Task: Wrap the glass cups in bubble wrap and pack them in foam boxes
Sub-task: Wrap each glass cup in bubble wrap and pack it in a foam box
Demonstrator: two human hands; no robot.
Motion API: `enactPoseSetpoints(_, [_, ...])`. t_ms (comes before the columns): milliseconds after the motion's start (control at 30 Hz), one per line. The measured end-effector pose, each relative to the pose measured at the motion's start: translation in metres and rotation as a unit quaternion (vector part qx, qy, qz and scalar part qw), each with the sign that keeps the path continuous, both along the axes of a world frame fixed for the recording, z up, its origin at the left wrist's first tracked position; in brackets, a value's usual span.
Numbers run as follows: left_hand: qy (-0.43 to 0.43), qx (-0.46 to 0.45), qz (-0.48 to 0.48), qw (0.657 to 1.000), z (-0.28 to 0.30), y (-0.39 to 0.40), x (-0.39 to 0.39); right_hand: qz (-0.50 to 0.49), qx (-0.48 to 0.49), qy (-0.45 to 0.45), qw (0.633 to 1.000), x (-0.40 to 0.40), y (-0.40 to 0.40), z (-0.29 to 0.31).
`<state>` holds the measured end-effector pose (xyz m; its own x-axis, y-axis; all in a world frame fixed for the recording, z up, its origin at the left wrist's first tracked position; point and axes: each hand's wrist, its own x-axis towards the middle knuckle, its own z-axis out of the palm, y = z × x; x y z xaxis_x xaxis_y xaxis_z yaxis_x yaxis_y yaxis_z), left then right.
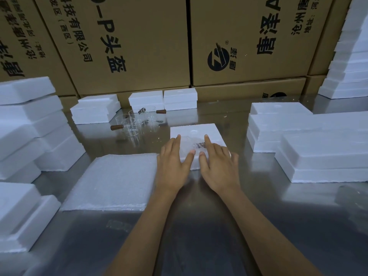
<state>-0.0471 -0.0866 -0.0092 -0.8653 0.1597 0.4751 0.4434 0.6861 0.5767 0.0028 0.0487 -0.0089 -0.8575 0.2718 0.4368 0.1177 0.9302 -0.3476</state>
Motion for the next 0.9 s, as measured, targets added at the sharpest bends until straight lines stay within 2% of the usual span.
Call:
enactPoseSetpoints(200, [-0.002, 0.012, 0.023, 1.000, 0.003, 0.005, -0.004, -0.014, 0.004, 0.000, 1.000, -0.005, 0.000, -0.002])
enactPoseSetpoints(300, [-0.017, 0.106, 0.000, 0.994, 0.005, 0.004, -0.004, -0.034, -0.016, 0.063, 0.997, -0.007, 0.002, 0.004])
enactPoseSetpoints(333, [-0.038, 0.166, -0.007, 0.985, 0.007, 0.002, -0.004, -0.040, -0.061, 0.090, 0.993, -0.008, 0.004, 0.006])
enactPoseSetpoints(400, [-0.114, 0.302, -0.017, 0.946, 0.010, -0.003, -0.007, -0.046, -0.241, 0.128, 0.961, -0.009, 0.011, 0.010])
enactPoseSetpoints(467, [-0.197, 0.390, -0.016, 0.900, 0.014, -0.008, -0.014, -0.048, -0.446, 0.130, 0.884, -0.012, 0.020, 0.012])
enactPoseSetpoints(500, [-0.228, 0.400, -0.019, 0.888, 0.016, -0.010, -0.018, -0.048, -0.499, 0.121, 0.857, -0.014, 0.024, 0.015])
enactPoseSetpoints(533, [-0.252, 0.400, -0.028, 0.881, 0.018, -0.011, -0.021, -0.046, -0.520, 0.107, 0.846, -0.017, 0.028, 0.017])
enactPoseSetpoints(667, [-0.299, 0.394, -0.064, 0.867, 0.024, -0.010, -0.028, -0.003, -0.533, 0.033, 0.846, -0.027, 0.040, 0.026])
enactPoseSetpoints(767, [-0.313, 0.359, -0.084, 0.875, 0.024, -0.008, -0.026, 0.016, -0.558, -0.014, 0.830, -0.033, 0.046, 0.023])
enactPoseSetpoints(900, [-0.307, 0.380, -0.101, 0.867, 0.024, -0.004, -0.026, 0.038, -0.569, -0.018, 0.821, -0.038, 0.055, 0.010])
